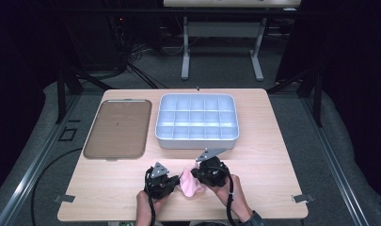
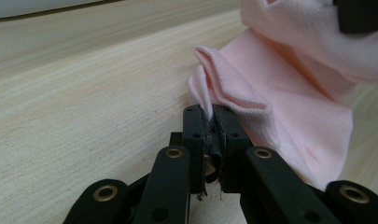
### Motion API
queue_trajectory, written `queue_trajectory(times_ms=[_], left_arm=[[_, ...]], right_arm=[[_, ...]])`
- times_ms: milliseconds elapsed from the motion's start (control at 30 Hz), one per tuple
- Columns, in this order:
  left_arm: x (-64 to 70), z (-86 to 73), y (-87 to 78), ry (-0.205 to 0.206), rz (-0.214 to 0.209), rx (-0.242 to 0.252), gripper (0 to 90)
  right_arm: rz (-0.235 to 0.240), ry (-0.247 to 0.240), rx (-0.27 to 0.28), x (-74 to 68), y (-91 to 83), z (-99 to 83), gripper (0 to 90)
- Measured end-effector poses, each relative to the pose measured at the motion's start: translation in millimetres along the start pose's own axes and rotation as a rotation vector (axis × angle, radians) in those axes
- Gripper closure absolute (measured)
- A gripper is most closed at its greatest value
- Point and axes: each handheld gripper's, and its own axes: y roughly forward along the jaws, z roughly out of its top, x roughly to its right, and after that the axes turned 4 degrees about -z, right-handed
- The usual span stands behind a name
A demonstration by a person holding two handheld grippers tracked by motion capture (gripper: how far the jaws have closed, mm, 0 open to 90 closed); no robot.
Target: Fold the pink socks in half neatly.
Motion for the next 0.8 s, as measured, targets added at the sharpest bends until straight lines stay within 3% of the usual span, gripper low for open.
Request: queue_trajectory(times_ms=[267, 400, 700, 800], left_arm=[[-0.1, 0.0, 0.0, 0.001, 0.0, -0.001, 84.3], [0.0, 0.0, 0.0, 0.001, 0.0, -0.001, 84.3], [0.0, 0.0, 0.0, 0.001, 0.0, -0.001, 84.2], [0.3, 0.0, 0.1, 0.003, 0.001, -0.001, 84.3]], right_arm=[[0.005, -0.037, -0.013, -15.5, 12.3, 3.1, 86.7], [0.006, -0.055, 0.008, -20.4, 14.1, 2.3, 86.8], [-0.002, -0.095, -0.015, -30.0, 22.4, -1.6, 87.3], [0.002, -0.102, 0.019, -32.3, 21.5, -4.0, 87.4]])
